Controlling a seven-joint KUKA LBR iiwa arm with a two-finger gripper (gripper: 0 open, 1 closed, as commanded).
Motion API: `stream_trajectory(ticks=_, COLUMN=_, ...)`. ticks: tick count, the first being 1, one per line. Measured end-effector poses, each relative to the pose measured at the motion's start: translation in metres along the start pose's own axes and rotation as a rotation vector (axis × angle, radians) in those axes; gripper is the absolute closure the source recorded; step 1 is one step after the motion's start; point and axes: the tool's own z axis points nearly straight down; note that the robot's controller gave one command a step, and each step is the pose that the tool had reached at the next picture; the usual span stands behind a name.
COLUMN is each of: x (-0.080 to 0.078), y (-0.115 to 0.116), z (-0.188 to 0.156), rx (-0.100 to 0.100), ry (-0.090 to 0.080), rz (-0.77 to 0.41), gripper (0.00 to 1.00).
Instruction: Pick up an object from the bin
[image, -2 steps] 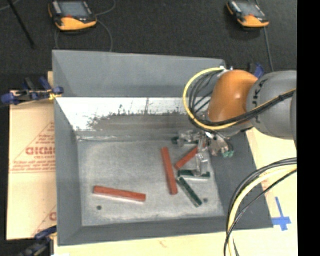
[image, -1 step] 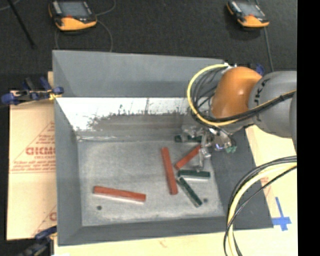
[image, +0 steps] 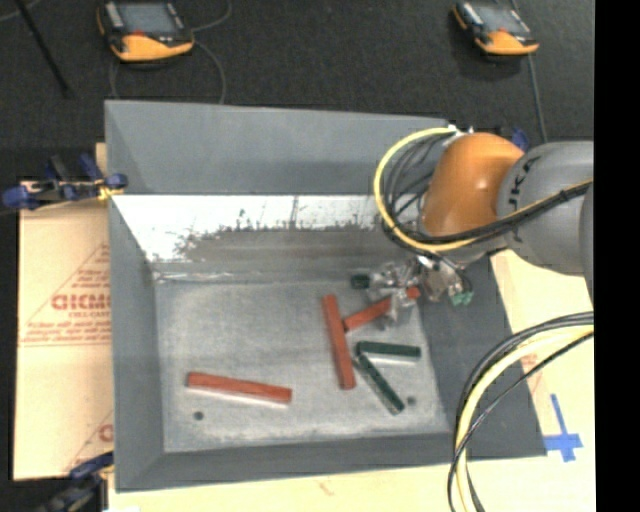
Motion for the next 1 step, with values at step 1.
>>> stream_trajectory(ticks=1, x=0.0523, y=-0.0069, z=-0.1555, rx=0.002, ry=0.002, rz=-0.107, gripper=1.0)
